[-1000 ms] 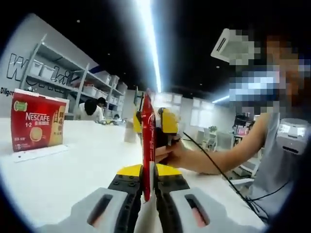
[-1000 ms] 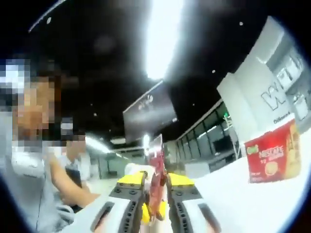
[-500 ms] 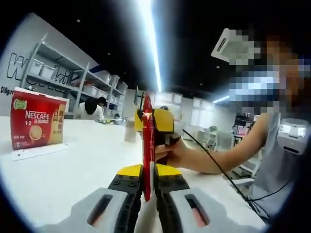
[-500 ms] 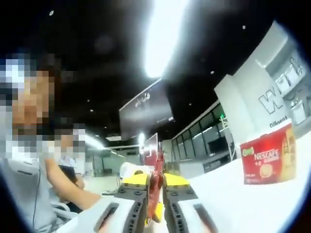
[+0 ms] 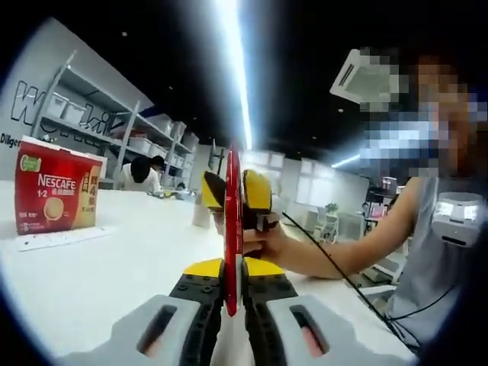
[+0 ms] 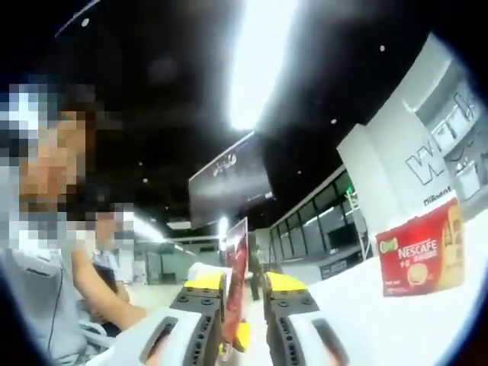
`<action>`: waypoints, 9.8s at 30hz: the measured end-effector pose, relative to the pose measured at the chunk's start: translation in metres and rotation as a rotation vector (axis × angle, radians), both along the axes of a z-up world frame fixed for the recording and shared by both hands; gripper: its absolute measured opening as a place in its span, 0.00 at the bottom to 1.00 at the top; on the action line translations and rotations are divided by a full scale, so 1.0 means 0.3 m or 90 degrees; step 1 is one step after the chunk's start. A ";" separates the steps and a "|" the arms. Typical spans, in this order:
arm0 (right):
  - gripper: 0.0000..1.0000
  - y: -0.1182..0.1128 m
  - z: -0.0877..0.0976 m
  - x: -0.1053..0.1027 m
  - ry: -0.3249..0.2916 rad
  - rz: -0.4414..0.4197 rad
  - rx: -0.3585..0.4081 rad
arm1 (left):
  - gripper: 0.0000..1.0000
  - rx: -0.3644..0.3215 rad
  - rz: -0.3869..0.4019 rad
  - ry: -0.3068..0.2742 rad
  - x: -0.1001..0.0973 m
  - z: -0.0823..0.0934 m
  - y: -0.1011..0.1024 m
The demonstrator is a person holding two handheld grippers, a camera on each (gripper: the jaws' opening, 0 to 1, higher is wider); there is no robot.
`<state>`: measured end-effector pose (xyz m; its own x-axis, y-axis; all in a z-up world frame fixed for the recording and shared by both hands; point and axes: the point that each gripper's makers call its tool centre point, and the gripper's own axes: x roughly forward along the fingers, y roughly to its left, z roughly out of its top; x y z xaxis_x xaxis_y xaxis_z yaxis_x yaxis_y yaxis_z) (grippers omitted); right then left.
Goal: Tear open the coffee pouch, take out the coffee, and pour the coffee from the pouch into the cup
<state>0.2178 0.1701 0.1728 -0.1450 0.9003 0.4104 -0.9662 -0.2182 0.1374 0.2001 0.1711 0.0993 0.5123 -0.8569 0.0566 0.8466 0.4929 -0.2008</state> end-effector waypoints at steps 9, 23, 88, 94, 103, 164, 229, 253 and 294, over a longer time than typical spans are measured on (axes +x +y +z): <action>0.16 -0.052 0.058 0.040 0.015 -0.029 0.065 | 0.11 -0.001 0.003 0.003 0.007 -0.002 0.001; 0.09 -0.057 0.072 0.028 -0.008 -0.034 0.078 | 0.11 -0.002 0.003 0.005 0.013 -0.003 0.004; 0.04 -0.040 0.072 -0.005 -0.096 -0.063 0.060 | 0.11 0.024 -0.019 -0.005 -0.034 -0.033 -0.047; 0.04 -0.035 0.064 0.005 -0.086 -0.068 0.056 | 0.11 0.023 -0.013 0.003 -0.024 -0.041 -0.042; 0.04 -0.035 0.069 -0.005 -0.071 -0.066 0.048 | 0.11 0.023 -0.013 -0.002 -0.024 -0.037 -0.045; 0.03 -0.077 0.106 -0.013 -0.038 -0.046 0.067 | 0.12 -0.014 0.004 -0.083 -0.009 0.033 -0.004; 0.02 -0.119 0.228 -0.426 -0.010 -0.070 0.007 | 0.21 0.052 0.092 -0.068 -0.453 0.236 -0.011; 0.02 -0.112 0.200 -0.521 -0.035 -0.067 -0.025 | 0.13 0.063 0.112 -0.056 -0.516 0.207 -0.009; 0.02 -0.098 0.167 -0.556 -0.064 -0.077 -0.076 | 0.17 -0.025 0.143 -0.081 -0.564 0.301 0.046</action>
